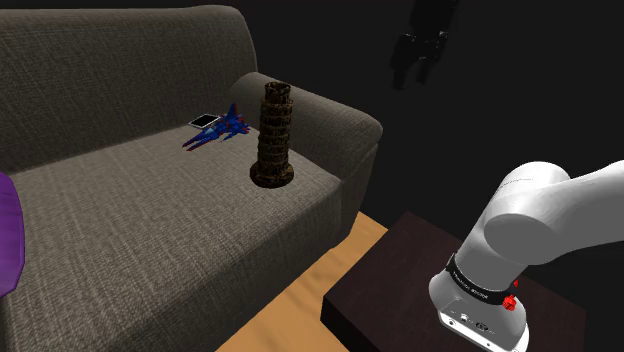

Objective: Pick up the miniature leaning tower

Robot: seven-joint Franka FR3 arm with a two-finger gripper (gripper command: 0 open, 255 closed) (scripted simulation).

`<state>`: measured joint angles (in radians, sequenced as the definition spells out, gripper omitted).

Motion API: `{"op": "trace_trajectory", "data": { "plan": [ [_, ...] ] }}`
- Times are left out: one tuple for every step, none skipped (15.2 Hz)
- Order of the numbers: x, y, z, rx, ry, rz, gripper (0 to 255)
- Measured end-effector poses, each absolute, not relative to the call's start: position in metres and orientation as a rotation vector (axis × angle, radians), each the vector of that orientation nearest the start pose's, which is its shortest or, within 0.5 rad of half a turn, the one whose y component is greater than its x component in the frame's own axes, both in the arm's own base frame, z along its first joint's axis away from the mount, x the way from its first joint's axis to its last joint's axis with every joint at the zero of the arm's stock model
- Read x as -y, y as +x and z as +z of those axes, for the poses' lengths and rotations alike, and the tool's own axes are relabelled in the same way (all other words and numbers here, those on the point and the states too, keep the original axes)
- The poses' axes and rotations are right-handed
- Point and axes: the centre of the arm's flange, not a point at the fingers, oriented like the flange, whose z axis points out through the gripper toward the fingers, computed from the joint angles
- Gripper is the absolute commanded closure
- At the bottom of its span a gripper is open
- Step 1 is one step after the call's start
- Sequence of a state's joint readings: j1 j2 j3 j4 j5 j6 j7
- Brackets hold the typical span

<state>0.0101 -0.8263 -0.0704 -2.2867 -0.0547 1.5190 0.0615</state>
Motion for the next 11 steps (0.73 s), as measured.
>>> {"op": "trace_trajectory", "data": {
  "plan": [
    [0.032,0.29,0.63,-0.165,-3.138,-0.09,0],
    [0.028,0.294,0.63,-0.164,-3.136,-0.089,0],
    [0.022,0.3,0.631,-0.163,-3.133,-0.086,0],
    [0.013,0.307,0.631,-0.161,-3.129,-0.082,0],
    [0.002,0.315,0.629,-0.16,-3.125,-0.078,0],
    [-0.006,0.325,0.631,-0.158,-3.12,-0.075,0],
    [-0.016,0.334,0.631,-0.157,-3.115,-0.071,0],
    [-0.024,0.341,0.631,-0.156,-3.11,-0.067,0],
    [-0.031,0.352,0.63,-0.154,-3.106,-0.064,0],
    [-0.041,0.361,0.63,-0.152,-3.101,-0.06,0],
    [-0.052,0.37,0.633,-0.151,-3.096,-0.056,0]
  ]
}}
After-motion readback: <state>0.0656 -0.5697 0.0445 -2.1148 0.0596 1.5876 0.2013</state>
